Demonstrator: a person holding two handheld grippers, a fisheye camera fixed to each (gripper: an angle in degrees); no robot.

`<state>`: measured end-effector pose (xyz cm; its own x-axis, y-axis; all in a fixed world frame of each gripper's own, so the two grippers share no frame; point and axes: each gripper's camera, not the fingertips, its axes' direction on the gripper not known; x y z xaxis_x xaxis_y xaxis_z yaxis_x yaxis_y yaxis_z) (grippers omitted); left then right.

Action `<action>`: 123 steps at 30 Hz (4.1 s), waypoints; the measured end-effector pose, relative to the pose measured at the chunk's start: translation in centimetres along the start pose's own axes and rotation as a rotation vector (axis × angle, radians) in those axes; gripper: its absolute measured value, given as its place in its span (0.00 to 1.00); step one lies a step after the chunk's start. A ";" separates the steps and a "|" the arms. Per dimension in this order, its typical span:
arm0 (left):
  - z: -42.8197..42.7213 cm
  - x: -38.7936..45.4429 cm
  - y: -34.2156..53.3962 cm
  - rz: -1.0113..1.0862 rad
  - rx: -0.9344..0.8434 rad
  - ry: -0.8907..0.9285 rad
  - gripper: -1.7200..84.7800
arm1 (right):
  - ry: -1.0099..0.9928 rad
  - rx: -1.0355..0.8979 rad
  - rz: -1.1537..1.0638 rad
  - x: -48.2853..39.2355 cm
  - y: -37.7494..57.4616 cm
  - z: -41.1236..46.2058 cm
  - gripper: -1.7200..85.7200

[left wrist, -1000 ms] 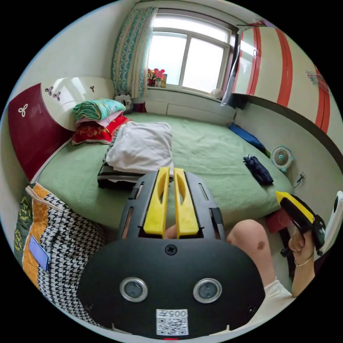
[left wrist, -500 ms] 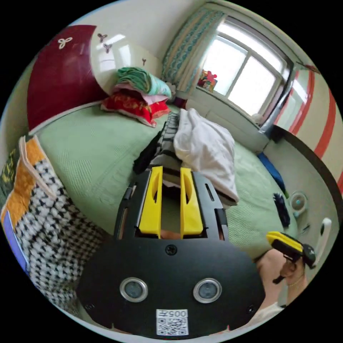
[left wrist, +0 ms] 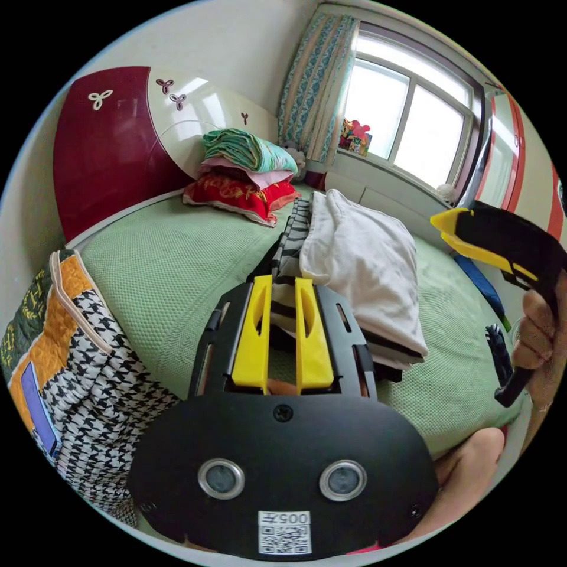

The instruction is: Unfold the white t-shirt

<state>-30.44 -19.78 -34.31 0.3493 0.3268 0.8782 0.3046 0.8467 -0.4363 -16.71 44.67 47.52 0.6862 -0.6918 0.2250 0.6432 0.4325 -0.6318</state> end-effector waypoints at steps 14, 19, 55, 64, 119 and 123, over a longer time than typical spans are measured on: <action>2.5 -2.3 -0.7 0.014 -0.032 -0.002 0.11 | -0.020 -0.310 0.064 3.0 -6.3 14.8 0.09; 3.0 -3.1 -0.7 -0.002 -0.029 -0.001 0.11 | -0.041 -0.341 0.055 3.4 -8.0 16.1 0.09; 6.2 -7.3 -1.7 0.009 -0.034 0.099 0.15 | 0.015 -0.201 0.034 3.2 -13.8 11.2 0.07; 6.4 -4.1 -1.4 0.130 -0.009 0.249 0.17 | -0.040 -0.192 0.161 8.5 -11.8 9.5 0.08; 5.8 6.9 -3.1 0.103 -0.026 0.205 0.08 | 0.082 -0.026 0.326 26.8 5.2 2.4 0.01; 6.0 9.7 -4.3 0.133 -0.064 0.171 0.08 | 0.108 -0.006 0.482 35.6 9.9 0.4 0.01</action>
<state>-33.68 -17.68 -22.74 0.5339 0.3534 0.7682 0.2994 0.7706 -0.5626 14.24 24.57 49.58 0.8657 -0.4700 -0.1722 0.2590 0.7150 -0.6493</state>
